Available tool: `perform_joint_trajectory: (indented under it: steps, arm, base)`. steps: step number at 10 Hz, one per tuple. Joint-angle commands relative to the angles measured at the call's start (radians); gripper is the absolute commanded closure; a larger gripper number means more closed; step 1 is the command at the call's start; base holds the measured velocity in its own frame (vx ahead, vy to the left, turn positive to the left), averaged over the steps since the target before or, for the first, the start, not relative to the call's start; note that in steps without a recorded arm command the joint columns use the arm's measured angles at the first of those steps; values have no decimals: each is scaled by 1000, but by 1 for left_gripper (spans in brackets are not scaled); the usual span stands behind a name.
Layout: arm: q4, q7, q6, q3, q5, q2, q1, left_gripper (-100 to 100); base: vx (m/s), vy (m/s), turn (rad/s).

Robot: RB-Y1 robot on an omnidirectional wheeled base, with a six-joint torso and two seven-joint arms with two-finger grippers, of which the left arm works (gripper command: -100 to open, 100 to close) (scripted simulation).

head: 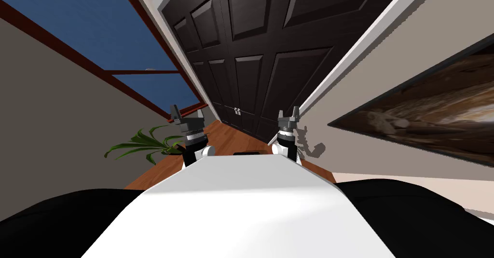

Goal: Push the door open

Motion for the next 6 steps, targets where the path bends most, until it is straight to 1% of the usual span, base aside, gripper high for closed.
perform_joint_trajectory:
  steps: [1, 2, 3, 6]
  arm:
    - [19, -28, -5, 7, -12, 4, -8, -100]
    - [30, -44, -8, 11, -18, 6, -12, -100]
    - [52, -76, -14, 19, -32, 10, -21, -100]
    - [86, -125, -23, 31, -52, 15, -34, -100]
  base:
    - [-1, -3, -18]
    - [24, 16, -27]
    - [33, 23, -37]
    - [33, 27, -23]
